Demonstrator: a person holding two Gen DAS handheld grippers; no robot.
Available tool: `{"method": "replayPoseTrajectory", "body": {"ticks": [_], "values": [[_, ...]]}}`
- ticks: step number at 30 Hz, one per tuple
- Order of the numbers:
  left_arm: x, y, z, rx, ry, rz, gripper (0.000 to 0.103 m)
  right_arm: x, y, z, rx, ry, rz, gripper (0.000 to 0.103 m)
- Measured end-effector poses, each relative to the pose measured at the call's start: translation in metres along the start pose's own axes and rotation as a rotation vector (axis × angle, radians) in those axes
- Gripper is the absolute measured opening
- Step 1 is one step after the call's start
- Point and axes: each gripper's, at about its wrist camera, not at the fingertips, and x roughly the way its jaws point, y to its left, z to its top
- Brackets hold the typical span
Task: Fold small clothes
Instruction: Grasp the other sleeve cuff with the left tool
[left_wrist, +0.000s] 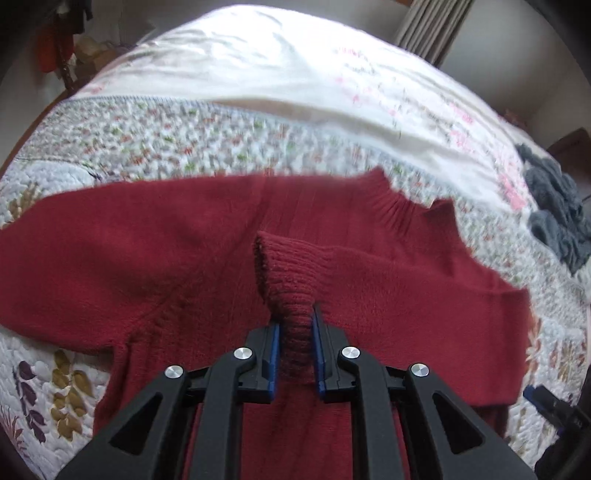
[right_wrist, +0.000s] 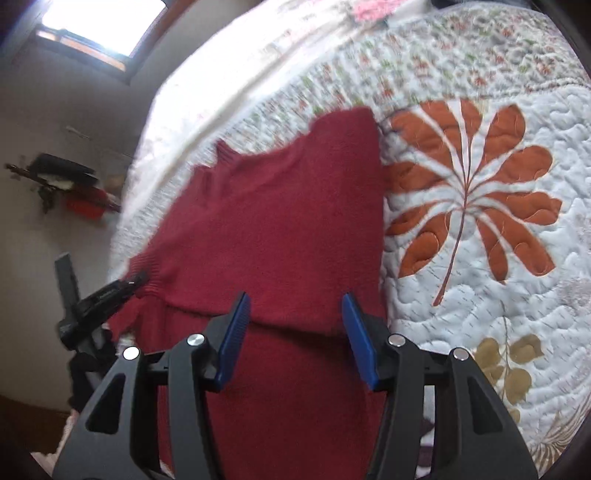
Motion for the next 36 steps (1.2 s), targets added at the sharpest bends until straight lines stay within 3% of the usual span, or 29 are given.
{"method": "replayPoseTrajectory", "body": {"ticks": [3,6,9,12,14,17,24,36], "values": [[0.017,0.009,-0.002,0.006,0.026,0.028,0.022,0.016,-0.006,-0.001,0.011,0.027,-0.047,0.045],[0.021,0.025,0.000,-0.034,0.051,-0.005,0.035,0.023,-0.009,-0.003,0.024,0.040,-0.047,0.045],[0.010,0.041,0.004,-0.074,0.048,-0.016,0.034,0.023,0.000,-0.001,0.017,0.046,-0.079,0.046],[-0.021,0.043,0.008,-0.096,-0.021,-0.041,0.035,0.013,0.021,0.004,0.001,0.025,-0.053,0.049],[-0.036,0.031,0.009,-0.065,-0.048,-0.069,0.037,0.009,0.042,0.006,-0.030,0.013,-0.025,0.051],[-0.033,0.008,0.003,-0.012,-0.018,-0.124,0.038,0.017,0.064,0.009,-0.073,0.026,-0.019,0.051],[0.017,-0.017,-0.015,0.089,0.090,-0.060,0.038,0.065,0.080,0.004,-0.110,0.106,-0.121,0.051],[0.034,-0.016,-0.026,0.166,0.086,-0.047,0.039,0.101,0.069,-0.003,-0.095,0.130,-0.204,0.050]]}}
